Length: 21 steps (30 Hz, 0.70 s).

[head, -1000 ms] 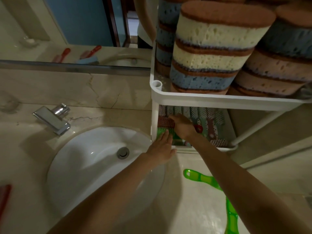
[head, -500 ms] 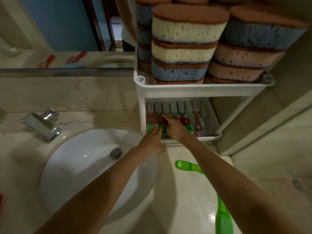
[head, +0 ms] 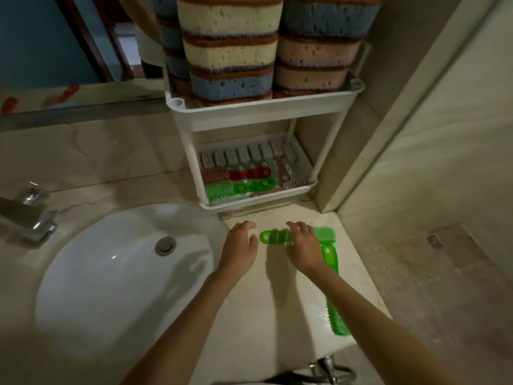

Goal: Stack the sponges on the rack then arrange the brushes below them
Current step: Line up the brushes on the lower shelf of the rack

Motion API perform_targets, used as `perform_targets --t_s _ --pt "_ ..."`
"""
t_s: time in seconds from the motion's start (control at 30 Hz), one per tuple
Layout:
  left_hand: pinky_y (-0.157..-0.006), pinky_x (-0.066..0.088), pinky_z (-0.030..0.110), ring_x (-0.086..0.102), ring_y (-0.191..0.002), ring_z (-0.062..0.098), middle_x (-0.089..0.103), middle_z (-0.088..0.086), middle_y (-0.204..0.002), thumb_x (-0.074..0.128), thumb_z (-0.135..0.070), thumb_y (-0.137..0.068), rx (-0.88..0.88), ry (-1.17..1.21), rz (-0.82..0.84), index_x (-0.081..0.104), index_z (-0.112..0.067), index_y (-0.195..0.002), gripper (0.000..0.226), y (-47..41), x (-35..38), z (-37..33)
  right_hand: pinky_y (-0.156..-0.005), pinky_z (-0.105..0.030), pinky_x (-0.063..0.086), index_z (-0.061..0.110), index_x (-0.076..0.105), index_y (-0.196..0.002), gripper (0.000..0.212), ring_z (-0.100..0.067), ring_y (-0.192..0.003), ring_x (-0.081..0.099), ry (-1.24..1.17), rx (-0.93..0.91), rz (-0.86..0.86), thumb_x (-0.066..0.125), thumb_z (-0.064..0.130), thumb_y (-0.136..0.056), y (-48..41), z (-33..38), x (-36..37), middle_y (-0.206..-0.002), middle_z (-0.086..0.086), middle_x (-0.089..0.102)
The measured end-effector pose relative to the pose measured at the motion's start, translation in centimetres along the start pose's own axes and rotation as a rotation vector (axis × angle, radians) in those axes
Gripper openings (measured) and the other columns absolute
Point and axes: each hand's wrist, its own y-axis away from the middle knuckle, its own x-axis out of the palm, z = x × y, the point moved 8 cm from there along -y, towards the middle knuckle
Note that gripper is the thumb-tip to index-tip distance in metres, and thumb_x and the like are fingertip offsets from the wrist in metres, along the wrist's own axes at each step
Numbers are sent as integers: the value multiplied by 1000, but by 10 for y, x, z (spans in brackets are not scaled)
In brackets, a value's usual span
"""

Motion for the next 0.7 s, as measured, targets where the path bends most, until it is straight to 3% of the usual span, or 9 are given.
perform_targets --t_s 0.07,0.13,0.4,0.5,0.6,0.7 --pt "-100 32 24 48 -125 25 53 14 -132 44 -5 -92 -20 0 45 52 -4 -126 34 10 12 8 -113 -39 25 11 26 -145 61 -31 -141 21 148 47 103 43 6 -86 3 -17 13 -150 -12 29" --pt "-100 35 25 49 -124 25 54 14 -131 44 -5 -93 -48 -2 77 52 -4 -125 34 17 18 16 -115 -40 19 12 26 -144 58 -30 -144 12 264 38 169 40 6 -89 3 -19 17 -151 -9 25" --pt "-101 39 30 50 -124 26 52 14 -134 45 -11 -93 -129 -19 116 49 -5 -129 36 26 12 41 -98 -42 33 8 41 -130 43 -32 -120 42 503 -276 152 46 3 -88 11 18 37 -127 -12 47" --pt "-101 38 29 50 -124 25 51 12 -136 51 -19 -93 -168 -43 188 45 -7 -132 42 35 25 52 -84 -37 41 13 57 -107 33 -28 -86 62 444 -522 44 49 7 -76 25 41 42 -93 -7 64" --pt "-100 37 29 48 -126 26 49 13 -137 52 -22 -92 -219 -116 269 42 -9 -134 45 47 40 68 -79 -32 41 21 57 -91 23 -17 -65 62 430 -697 39 57 20 -68 40 61 53 -73 4 62" --pt "-93 40 30 53 -119 29 56 16 -130 45 -16 -93 -233 -189 284 49 -7 -128 36 56 41 79 -82 -29 40 20 57 -99 49 -18 -69 63 318 -792 17 77 17 -54 48 74 61 -78 2 62"
